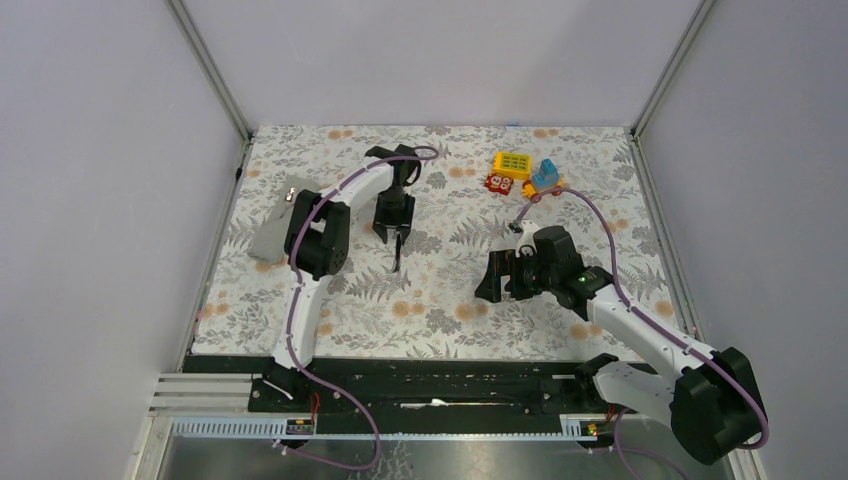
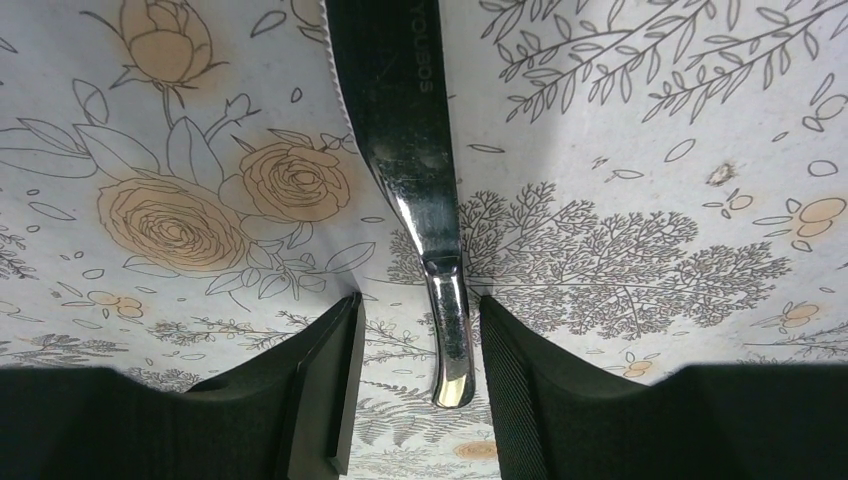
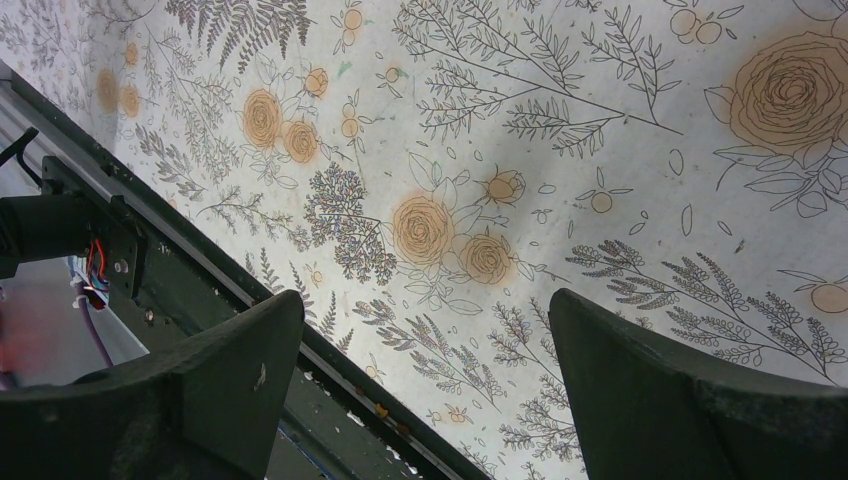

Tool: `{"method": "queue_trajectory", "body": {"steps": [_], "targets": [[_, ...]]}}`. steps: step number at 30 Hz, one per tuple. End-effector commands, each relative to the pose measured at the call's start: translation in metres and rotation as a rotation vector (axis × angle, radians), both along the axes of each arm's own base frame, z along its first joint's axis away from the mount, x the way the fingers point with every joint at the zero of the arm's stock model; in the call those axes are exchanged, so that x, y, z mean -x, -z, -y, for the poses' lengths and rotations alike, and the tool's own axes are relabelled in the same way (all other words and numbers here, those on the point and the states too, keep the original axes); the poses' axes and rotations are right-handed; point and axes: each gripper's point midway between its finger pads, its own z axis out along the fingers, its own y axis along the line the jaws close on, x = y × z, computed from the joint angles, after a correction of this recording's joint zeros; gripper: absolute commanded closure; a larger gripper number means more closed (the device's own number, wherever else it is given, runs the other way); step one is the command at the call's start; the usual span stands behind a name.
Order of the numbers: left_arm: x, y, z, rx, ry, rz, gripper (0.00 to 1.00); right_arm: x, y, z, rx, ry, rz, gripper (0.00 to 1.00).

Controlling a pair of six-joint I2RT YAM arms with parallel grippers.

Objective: Fold the napkin into a case and place the utensils inside
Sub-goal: Pick up the knife from the center of the board.

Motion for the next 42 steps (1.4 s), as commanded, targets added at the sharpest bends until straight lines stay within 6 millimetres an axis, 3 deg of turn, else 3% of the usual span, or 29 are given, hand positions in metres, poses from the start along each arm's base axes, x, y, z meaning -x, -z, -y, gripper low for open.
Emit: {"method": "queue_trajectory", "body": {"steps": [1, 9, 15, 26, 32, 35, 39, 42], "targets": [[-0.036, 0.033, 0.008, 0.020, -0.048, 0.097, 0.50, -0.004, -0.005, -0.001, -0.006, 0.005, 0.032, 0.00], [-0.047, 0.035, 0.012, 0.041, -0.077, 0.132, 0.58, -0.006, -0.004, -0.002, -0.004, 0.006, 0.030, 0.00], [-0.043, 0.043, 0.015, 0.050, -0.070, 0.110, 0.59, -0.005, -0.004, -0.001, -0.003, 0.006, 0.028, 0.00], [-0.056, 0.047, 0.030, 0.080, -0.103, 0.167, 0.57, -0.006, -0.001, -0.003, -0.004, 0.005, 0.022, 0.00], [-0.059, 0.056, 0.022, 0.030, -0.110, 0.189, 0.68, -0.006, -0.002, -0.003, -0.008, 0.003, 0.023, 0.00], [-0.059, 0.055, 0.022, 0.033, -0.092, 0.195, 0.81, -0.005, -0.002, -0.003, -0.009, 0.002, 0.022, 0.00], [-0.050, 0.044, 0.014, 0.023, -0.046, 0.197, 0.98, -0.005, -0.003, -0.003, -0.011, 0.004, 0.022, 0.00], [-0.043, 0.024, 0.005, 0.019, 0.000, 0.221, 1.00, -0.005, -0.004, -0.003, -0.011, 0.005, 0.025, 0.00]]}}
